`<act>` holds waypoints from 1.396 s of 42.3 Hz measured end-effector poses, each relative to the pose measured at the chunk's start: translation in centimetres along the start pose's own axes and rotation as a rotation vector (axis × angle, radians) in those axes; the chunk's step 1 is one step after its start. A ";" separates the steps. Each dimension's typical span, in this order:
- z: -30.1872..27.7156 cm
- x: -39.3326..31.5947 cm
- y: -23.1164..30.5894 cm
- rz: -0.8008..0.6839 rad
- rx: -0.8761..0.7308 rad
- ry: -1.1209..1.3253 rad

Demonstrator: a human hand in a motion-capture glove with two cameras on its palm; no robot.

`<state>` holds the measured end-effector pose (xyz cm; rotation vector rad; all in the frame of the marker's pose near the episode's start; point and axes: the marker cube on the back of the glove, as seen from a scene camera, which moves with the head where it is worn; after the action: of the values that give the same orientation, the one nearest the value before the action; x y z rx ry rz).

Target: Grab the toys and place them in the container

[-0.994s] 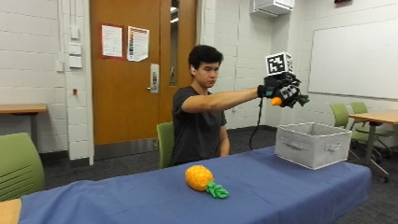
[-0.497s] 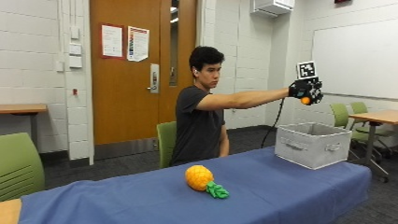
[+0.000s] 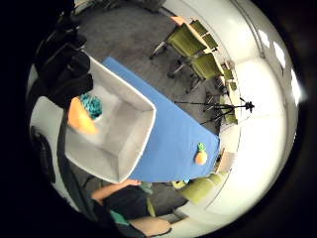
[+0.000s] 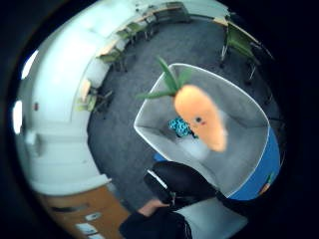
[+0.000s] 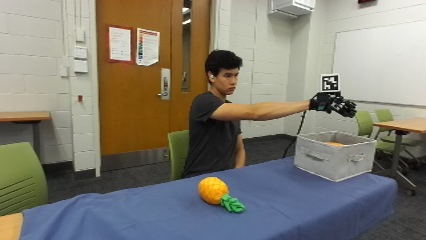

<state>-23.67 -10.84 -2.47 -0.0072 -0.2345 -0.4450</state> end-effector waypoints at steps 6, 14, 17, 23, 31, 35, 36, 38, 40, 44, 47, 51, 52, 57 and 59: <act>-0.9 -1.0 1.9 -0.014 0.029 0.017; -2.3 1.2 7.8 -0.053 0.053 0.094; -3.1 5.0 10.1 0.016 0.072 0.137; -4.6 12.8 15.8 0.081 0.078 0.160; -5.2 23.8 22.5 0.268 0.069 0.230; -4.9 29.2 25.8 0.330 0.063 0.217; -4.7 30.5 26.5 0.343 0.062 0.216; -4.2 32.7 27.8 0.367 0.060 0.217; -3.5 34.6 28.9 0.385 0.059 0.218; -1.5 37.6 30.7 0.407 0.066 0.215; 0.7 40.1 32.0 0.431 0.056 0.204; 3.9 42.8 33.7 0.470 0.007 0.174; 4.6 43.3 34.1 0.481 -0.005 0.162; 8.2 45.8 35.8 0.536 -0.050 0.130; 9.4 46.5 36.4 0.553 -0.068 0.124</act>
<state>30.56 2.76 18.83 -0.1087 -0.0873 0.0974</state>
